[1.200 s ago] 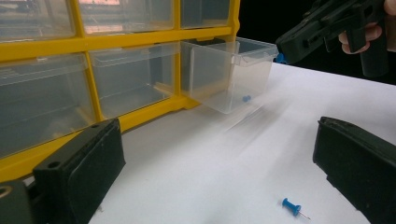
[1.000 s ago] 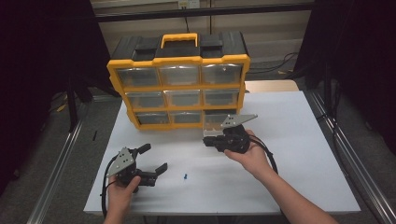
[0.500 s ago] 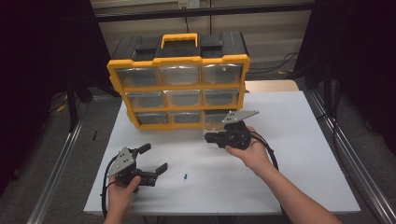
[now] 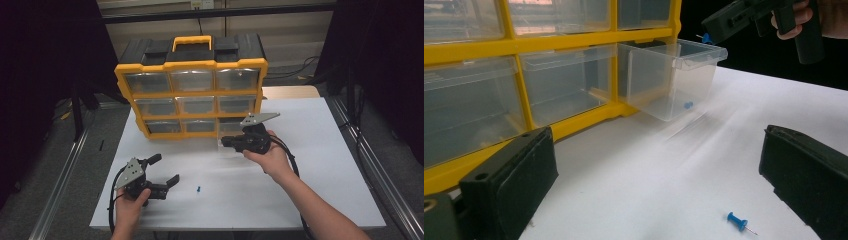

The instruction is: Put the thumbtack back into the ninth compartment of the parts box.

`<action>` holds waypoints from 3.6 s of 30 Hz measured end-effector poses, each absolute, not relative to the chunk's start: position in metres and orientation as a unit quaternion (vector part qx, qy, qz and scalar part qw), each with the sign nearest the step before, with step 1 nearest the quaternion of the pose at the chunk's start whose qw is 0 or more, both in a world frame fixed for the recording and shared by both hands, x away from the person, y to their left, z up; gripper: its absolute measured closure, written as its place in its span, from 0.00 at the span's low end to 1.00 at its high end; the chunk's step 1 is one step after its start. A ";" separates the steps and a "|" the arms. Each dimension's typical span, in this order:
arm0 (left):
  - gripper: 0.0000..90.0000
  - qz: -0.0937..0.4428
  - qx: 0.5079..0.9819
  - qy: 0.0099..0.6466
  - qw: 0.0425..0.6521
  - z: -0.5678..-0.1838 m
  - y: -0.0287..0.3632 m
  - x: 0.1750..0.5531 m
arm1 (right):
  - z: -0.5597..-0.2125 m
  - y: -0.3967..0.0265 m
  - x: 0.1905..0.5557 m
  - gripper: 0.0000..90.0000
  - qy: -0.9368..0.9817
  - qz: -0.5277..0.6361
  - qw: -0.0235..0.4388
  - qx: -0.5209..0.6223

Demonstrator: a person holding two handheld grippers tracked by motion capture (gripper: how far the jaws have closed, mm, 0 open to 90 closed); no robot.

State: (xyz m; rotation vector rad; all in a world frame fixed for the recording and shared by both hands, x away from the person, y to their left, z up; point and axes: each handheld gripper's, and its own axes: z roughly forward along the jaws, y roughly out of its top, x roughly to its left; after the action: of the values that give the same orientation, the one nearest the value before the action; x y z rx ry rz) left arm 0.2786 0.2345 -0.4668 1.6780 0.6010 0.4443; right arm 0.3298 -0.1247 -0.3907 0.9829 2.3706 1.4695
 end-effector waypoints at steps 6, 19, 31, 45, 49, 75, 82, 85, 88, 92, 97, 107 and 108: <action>0.02 0.172 0.715 0.261 0.626 -0.468 0.233 0.279 | -0.388 -0.128 0.335 0.97 0.795 0.493 0.101 0.338; 0.02 0.187 0.712 0.273 0.619 -0.467 0.232 0.277 | -0.387 -0.135 0.346 0.97 0.789 0.487 0.118 0.354; 0.02 0.189 0.722 0.262 0.611 -0.466 0.234 0.278 | -0.395 -0.143 0.358 0.96 0.785 0.470 0.133 0.382; 0.02 0.183 0.726 0.248 0.615 -0.466 0.237 0.280 | -0.400 -0.145 0.363 0.88 0.784 0.461 0.142 0.391; 0.02 0.198 0.736 0.249 0.597 -0.465 0.238 0.279 | -0.400 -0.146 0.362 0.79 0.781 0.462 0.141 0.396; 0.02 0.180 0.722 0.256 0.616 -0.467 0.234 0.279 | -0.405 -0.125 0.328 0.23 0.778 0.488 0.109 0.380; 0.02 0.173 0.716 0.260 0.624 -0.468 0.233 0.279 | -0.407 -0.121 0.322 0.14 0.776 0.494 0.108 0.376; 0.02 0.183 0.733 0.242 0.608 -0.467 0.236 0.280 | -0.406 -0.120 0.319 0.14 0.775 0.500 0.103 0.372; 0.02 0.193 0.729 0.258 0.604 -0.467 0.234 0.278 | -0.406 -0.119 0.317 0.14 0.779 0.499 0.100 0.367; 0.02 0.193 0.729 0.257 0.604 -0.467 0.234 0.278 | -0.404 -0.117 0.313 0.14 0.782 0.498 0.099 0.361; 0.02 0.180 0.728 0.248 0.613 -0.467 0.235 0.280 | -0.405 -0.112 0.308 0.12 0.789 0.498 0.085 0.350; 0.02 0.179 0.724 0.253 0.617 -0.467 0.234 0.279 | -0.415 -0.096 0.300 0.11 0.802 0.495 0.061 0.329; 0.02 0.177 0.723 0.253 0.618 -0.467 0.234 0.279 | -0.416 -0.095 0.300 0.10 0.802 0.496 0.060 0.327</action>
State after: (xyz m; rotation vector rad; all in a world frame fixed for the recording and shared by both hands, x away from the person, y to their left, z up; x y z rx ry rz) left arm 0.2789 0.2341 -0.4672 1.6645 0.5833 0.4075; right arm 0.2996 -0.0948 -0.4155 0.9911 2.4292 1.5002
